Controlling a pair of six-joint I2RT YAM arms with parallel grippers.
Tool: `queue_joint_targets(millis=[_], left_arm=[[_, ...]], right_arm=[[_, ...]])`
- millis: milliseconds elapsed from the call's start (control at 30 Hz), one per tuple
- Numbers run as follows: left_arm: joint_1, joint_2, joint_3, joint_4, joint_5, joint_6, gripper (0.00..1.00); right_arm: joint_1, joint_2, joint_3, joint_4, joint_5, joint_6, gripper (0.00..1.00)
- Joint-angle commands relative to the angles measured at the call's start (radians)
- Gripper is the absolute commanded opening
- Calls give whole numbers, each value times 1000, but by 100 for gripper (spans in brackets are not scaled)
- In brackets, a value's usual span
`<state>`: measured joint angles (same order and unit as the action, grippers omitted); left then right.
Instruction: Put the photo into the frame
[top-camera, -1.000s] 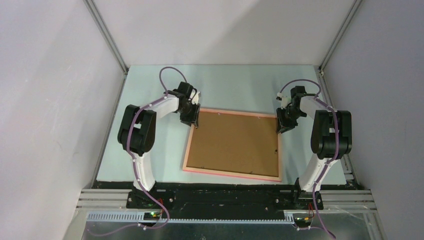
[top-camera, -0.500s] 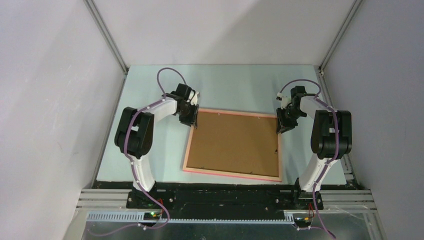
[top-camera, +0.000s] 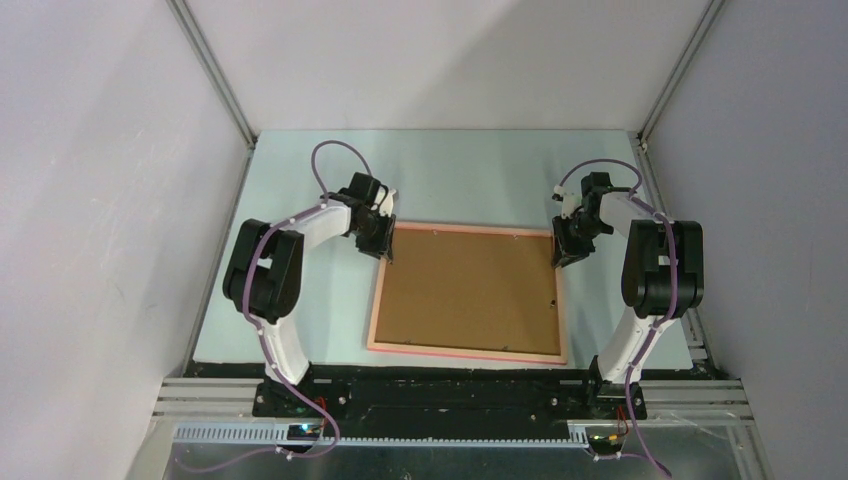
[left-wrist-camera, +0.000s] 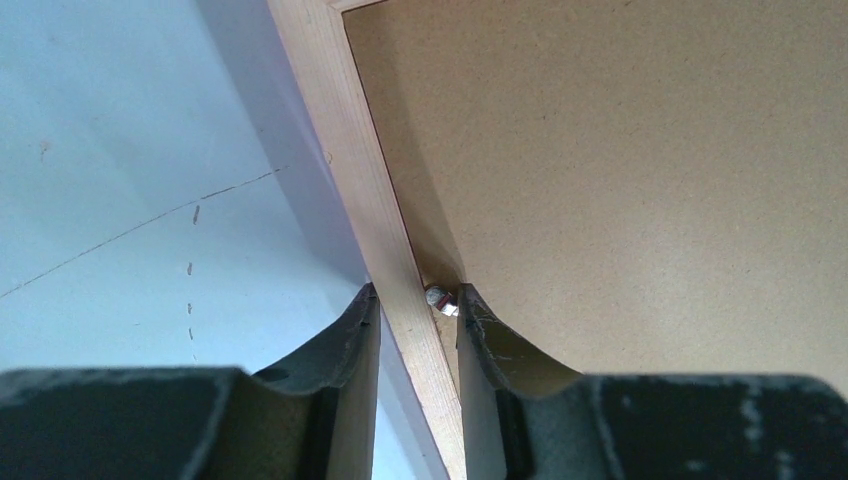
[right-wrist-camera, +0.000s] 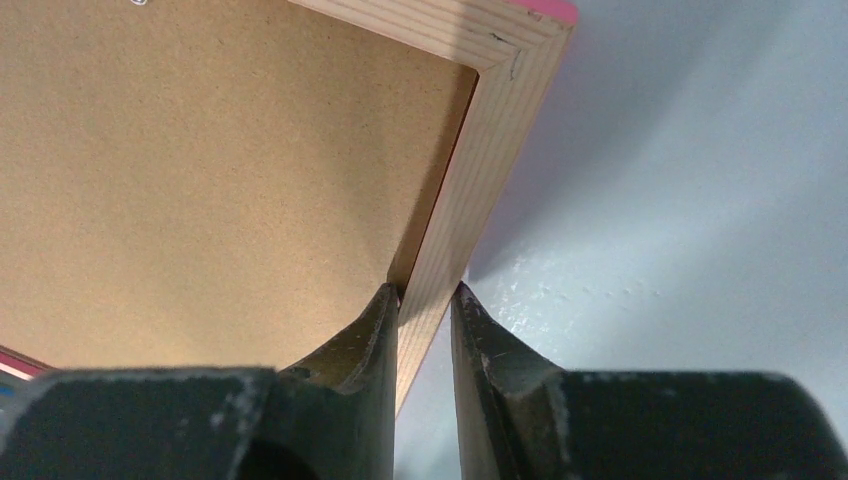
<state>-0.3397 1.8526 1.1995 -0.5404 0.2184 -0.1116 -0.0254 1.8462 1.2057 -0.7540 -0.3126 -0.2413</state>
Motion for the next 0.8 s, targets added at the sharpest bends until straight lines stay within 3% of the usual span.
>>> queue_joint_targets(millis=[0, 100, 200, 367, 767], left_arm=[[-7, -26, -10, -44, 29, 61, 0], [-7, -22, -1, -46, -13, 55, 5], [-7, -12, 11, -46, -33, 48, 20], [-8, 19, 42, -47, -46, 43, 32], [-15, 74, 73, -46, -75, 36, 45]], right_arm=[[23, 30, 8, -4, -48, -20, 0], [22, 31, 8, -7, -48, -20, 0], [23, 32, 8, -6, -48, -21, 0], [22, 36, 8, -8, -49, -20, 0], [23, 41, 8, -10, -54, -25, 0]])
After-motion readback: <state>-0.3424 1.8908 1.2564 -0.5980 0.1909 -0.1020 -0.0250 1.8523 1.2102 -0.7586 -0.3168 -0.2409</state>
